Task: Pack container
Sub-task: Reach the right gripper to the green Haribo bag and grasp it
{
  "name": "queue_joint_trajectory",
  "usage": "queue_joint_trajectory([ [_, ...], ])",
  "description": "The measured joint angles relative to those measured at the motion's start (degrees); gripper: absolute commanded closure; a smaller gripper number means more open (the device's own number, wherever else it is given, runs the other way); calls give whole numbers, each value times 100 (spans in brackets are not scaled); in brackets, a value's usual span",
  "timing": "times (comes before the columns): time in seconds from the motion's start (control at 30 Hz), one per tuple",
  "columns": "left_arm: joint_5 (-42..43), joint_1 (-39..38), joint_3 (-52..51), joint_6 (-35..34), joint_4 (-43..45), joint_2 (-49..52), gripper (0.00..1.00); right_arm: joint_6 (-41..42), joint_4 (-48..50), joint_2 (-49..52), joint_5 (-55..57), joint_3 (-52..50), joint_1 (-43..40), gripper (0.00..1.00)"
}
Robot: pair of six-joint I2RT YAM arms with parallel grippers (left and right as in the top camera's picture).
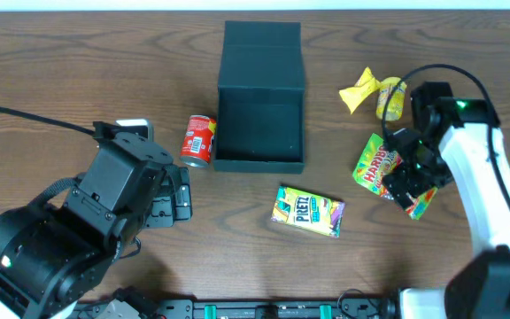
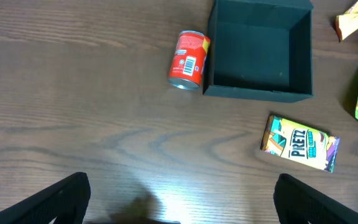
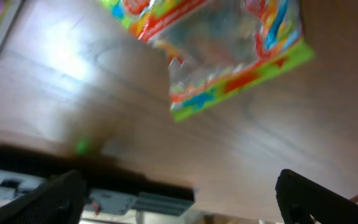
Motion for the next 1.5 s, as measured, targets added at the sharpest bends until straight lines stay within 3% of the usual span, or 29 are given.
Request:
queue_joint_trajectory([
  [0.67,0,0,0,0,0,0,5,-1261,1379,1294,-179,7,-289,2],
  [1.1,0,0,0,0,-2,0,5,-2323,1875,1412,-295,4,-289,1],
  [1.5,0,0,0,0,-2,0,5,-2618,2017,1958,-365,4,-289,1],
])
